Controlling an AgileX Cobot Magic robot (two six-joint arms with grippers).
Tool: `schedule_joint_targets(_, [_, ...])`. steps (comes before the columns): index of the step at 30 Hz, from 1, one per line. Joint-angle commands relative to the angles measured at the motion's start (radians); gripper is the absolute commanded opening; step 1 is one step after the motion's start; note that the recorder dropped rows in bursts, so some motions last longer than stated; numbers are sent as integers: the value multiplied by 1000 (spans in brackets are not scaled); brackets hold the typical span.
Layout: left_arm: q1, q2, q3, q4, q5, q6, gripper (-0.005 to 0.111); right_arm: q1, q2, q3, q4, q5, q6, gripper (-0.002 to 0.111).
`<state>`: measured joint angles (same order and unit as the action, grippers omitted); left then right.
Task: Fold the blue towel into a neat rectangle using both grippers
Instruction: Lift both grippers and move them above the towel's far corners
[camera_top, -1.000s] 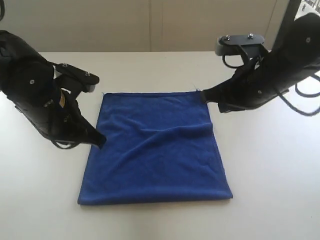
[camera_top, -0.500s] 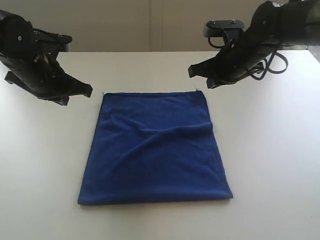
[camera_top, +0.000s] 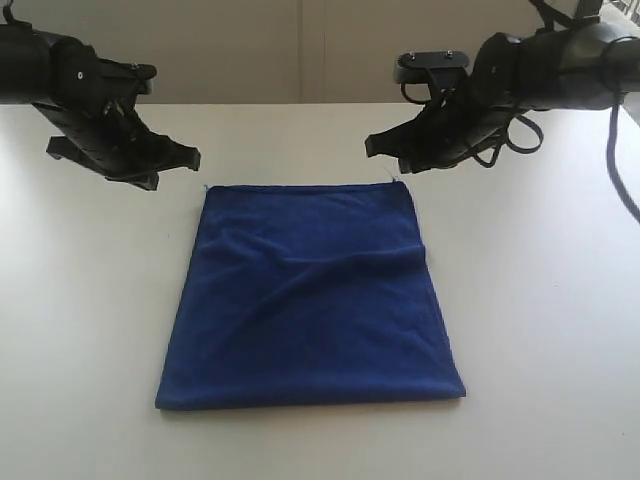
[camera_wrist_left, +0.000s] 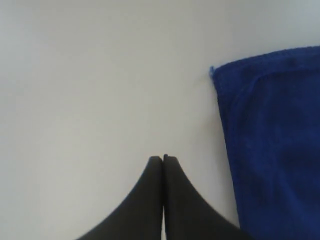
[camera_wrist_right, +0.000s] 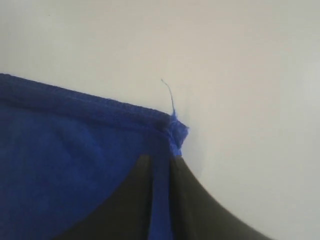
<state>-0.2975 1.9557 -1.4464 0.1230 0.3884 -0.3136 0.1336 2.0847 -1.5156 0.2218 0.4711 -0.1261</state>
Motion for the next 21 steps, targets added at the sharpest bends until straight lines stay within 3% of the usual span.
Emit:
schedule_joint_targets(1, [2, 25, -10, -11, -86, 3, 0, -5, 38, -47, -16, -9, -16, 17])
schedule_joint_targets(6, [2, 62, -10, -9, -214, 3, 21, -5, 69, -71, -16, -2, -30, 25])
schedule_joint_targets(10, [2, 89, -10, -9, -241, 3, 38, -5, 94, -71, -16, -20, -36, 25])
schedule_joint_targets(21, [2, 116, -10, -7, -288, 3, 40, -5, 126, -71, -20, -90, -36, 25])
